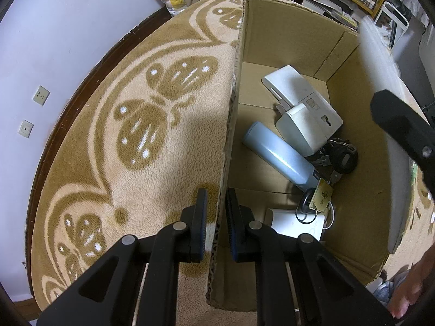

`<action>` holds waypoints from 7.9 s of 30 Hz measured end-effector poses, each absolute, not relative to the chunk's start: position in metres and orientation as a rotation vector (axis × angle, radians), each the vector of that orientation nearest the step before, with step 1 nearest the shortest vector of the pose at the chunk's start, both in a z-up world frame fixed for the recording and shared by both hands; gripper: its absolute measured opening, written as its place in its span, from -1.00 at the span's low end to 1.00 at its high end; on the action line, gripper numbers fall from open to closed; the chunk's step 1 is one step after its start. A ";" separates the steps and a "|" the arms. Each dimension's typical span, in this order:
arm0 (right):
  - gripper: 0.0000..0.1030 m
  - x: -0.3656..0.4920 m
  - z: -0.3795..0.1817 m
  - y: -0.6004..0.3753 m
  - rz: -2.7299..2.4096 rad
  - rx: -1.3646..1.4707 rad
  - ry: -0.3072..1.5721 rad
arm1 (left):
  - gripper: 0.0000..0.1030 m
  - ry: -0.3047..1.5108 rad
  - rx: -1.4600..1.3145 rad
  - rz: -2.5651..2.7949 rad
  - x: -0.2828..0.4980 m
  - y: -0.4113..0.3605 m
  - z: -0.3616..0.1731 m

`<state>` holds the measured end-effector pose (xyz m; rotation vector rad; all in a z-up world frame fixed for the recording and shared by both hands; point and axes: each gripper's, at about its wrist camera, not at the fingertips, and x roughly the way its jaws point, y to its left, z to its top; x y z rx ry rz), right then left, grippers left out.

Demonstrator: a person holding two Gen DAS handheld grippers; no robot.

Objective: Organize rigid objects
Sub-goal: 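Lift the white remote and carry it into the box, then open the right gripper to release the remote in the box, then move the right gripper to the 'Cheers' tin and grasp it, then lift the 'Cheers' tin, carry it into the box and release, then move the right gripper to the green Pochacco board and grasp it, then lift the green Pochacco board and lower it into the box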

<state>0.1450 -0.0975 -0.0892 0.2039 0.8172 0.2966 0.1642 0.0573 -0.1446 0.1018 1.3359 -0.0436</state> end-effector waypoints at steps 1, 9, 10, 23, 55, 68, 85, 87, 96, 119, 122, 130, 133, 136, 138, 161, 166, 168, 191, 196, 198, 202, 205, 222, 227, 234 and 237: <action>-0.13 0.144 -0.087 -0.097 0.300 0.198 0.810 | -0.74 1.337 0.099 -0.045 0.164 0.058 -0.144; -0.09 0.142 -0.080 -0.109 0.254 0.203 0.796 | -0.74 1.336 0.098 -0.046 0.164 0.058 -0.144; 0.05 0.141 -0.077 -0.113 0.228 0.196 0.782 | -0.74 1.337 0.097 -0.048 0.164 0.058 -0.144; 0.99 0.146 -0.075 -0.180 0.001 0.220 0.746 | -0.74 1.338 0.101 -0.045 0.164 0.058 -0.144; 1.00 0.134 -0.173 -0.332 -0.383 0.432 0.913 | -0.73 1.341 0.101 -0.045 0.165 0.058 -0.145; 0.38 0.138 -0.196 -0.325 -0.363 0.443 1.002 | -0.73 1.342 0.095 -0.049 0.165 0.061 -0.145; 0.14 0.135 -0.192 -0.316 -0.372 0.430 1.004 | -0.74 1.340 0.106 -0.046 0.165 0.058 -0.145; 0.14 0.134 -0.189 -0.314 -0.357 0.442 0.994 | -0.74 1.340 0.106 -0.047 0.165 0.058 -0.144; 0.14 0.142 -0.147 -0.285 -0.250 0.409 0.904 | -0.73 1.340 0.102 -0.047 0.165 0.058 -0.144; 0.14 0.129 -0.037 -0.158 0.169 0.309 0.647 | -0.73 1.338 0.112 -0.039 0.164 0.056 -0.142; 0.14 0.128 -0.039 -0.136 0.212 0.269 0.657 | -0.73 1.336 0.118 -0.034 0.164 0.055 -0.142; 0.13 0.136 -0.078 -0.100 0.262 0.200 0.787 | -0.74 1.338 0.107 -0.035 0.164 0.057 -0.143; 0.14 0.138 -0.086 -0.098 0.257 0.186 0.815 | -0.75 1.339 0.101 -0.037 0.164 0.057 -0.143; 0.13 0.138 -0.091 -0.095 0.238 0.156 0.826 | -0.74 1.340 0.094 -0.039 0.164 0.058 -0.142; 0.12 0.137 -0.089 -0.096 0.229 0.150 0.812 | -0.74 1.341 0.092 -0.038 0.164 0.059 -0.142; 1.00 0.140 -0.072 -0.194 -0.099 0.143 0.730 | -0.73 1.341 0.092 -0.036 0.163 0.059 -0.142; 1.00 0.143 -0.085 -0.225 -0.190 0.152 0.762 | -0.72 1.342 0.090 -0.038 0.164 0.059 -0.142; 1.00 0.145 -0.093 -0.236 -0.222 0.153 0.776 | -0.72 1.342 0.091 -0.038 0.164 0.059 -0.143; 1.00 0.134 -0.172 -0.321 -0.500 0.273 0.901 | -0.72 1.342 0.091 -0.040 0.163 0.060 -0.143; 1.00 0.131 -0.183 -0.333 -0.524 0.293 0.917 | -0.72 1.344 0.091 -0.041 0.163 0.059 -0.144; 1.00 0.130 -0.188 -0.339 -0.523 0.304 0.947 | -0.72 1.344 0.090 -0.041 0.163 0.059 -0.144; 1.00 0.128 -0.197 -0.349 -0.548 0.338 0.970 | -0.72 1.343 0.095 -0.040 0.163 0.059 -0.144; 1.00 0.126 -0.205 -0.352 -0.569 0.347 0.985 | -0.72 1.343 0.093 -0.041 0.162 0.058 -0.145; 0.16 0.113 -0.205 -0.361 -0.616 0.399 0.975 | -0.72 1.344 0.093 -0.041 0.163 0.059 -0.145; 0.15 0.113 -0.202 -0.362 -0.621 0.414 0.967 | -0.72 1.344 0.093 -0.041 0.163 0.059 -0.145; 0.15 0.112 -0.191 -0.361 -0.615 0.466 0.943 | -0.72 1.344 0.094 -0.041 0.163 0.059 -0.145; 0.15 0.112 -0.188 -0.359 -0.599 0.490 0.929 | -0.72 1.344 0.093 -0.041 0.163 0.059 -0.145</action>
